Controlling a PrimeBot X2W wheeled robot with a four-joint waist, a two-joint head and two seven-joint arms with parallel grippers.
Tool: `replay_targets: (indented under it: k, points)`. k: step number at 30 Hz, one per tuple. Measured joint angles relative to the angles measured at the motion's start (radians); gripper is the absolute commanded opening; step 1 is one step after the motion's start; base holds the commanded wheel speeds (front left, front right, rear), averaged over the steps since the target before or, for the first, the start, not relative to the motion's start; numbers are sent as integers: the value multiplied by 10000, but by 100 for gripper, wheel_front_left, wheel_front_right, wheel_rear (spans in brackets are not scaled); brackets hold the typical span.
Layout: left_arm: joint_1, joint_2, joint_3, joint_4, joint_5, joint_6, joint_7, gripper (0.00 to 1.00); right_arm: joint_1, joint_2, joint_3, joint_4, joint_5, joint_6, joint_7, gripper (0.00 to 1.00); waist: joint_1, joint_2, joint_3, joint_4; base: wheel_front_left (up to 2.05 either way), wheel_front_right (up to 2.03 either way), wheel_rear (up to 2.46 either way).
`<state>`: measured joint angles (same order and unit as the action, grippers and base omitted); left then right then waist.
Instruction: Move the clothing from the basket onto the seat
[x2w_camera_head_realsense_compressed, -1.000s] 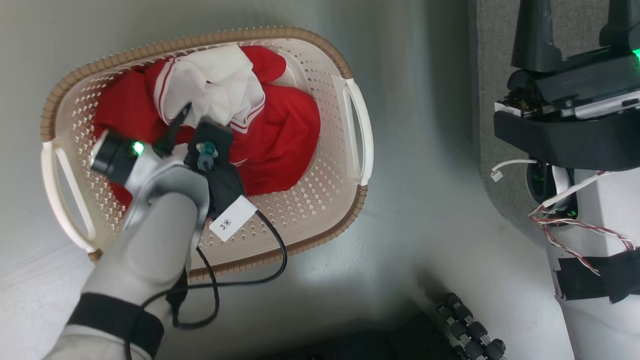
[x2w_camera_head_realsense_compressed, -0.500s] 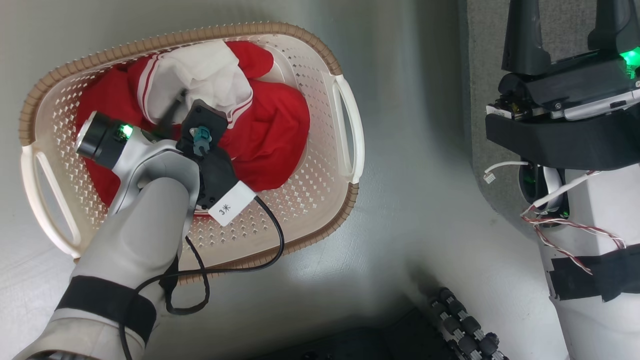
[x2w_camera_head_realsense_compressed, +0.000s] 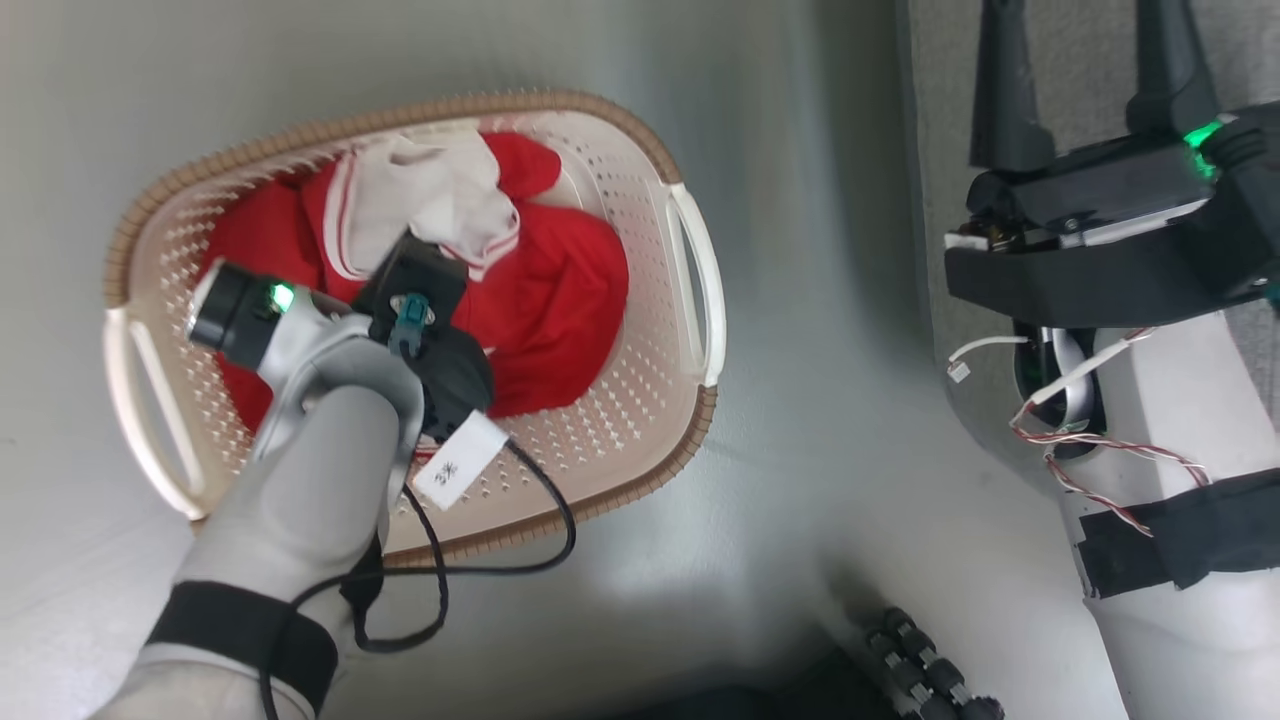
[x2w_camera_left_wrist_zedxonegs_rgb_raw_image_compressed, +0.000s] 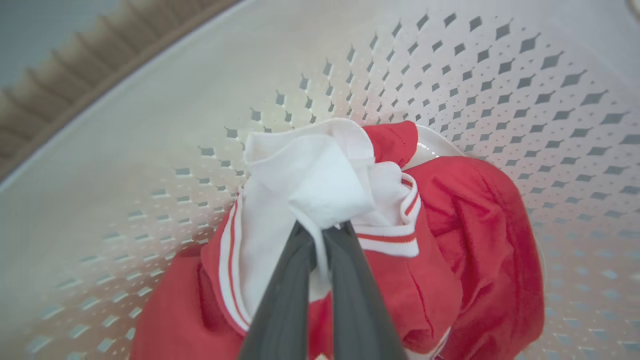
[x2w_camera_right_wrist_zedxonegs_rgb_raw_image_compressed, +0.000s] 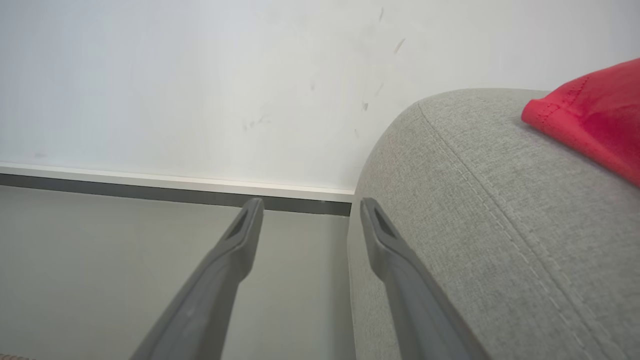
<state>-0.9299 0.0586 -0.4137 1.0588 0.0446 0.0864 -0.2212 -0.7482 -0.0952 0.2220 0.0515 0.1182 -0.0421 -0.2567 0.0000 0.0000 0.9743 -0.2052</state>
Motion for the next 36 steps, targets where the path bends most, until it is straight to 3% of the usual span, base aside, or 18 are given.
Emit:
replay_targets:
  k: [9,18,36]
  points:
    - [768,-127,-69,-677,-583,-616,-282,0,480,-86,-13,805,0,157,-2,100,-1,0,-1179,343,0,0,0]
    - [1461,-157,-52,-1685,-1177,-965,-284,0,1156,-372,-188,1312,0,244,0,100,-1,0,-2404,863,0,0,0]
    - [2055,-198,109,-3697,-1622,-1218,-286,0,2160,-512,-244,2192,58,422,0,100,-2,-1,-5065,1841,0,0,0]
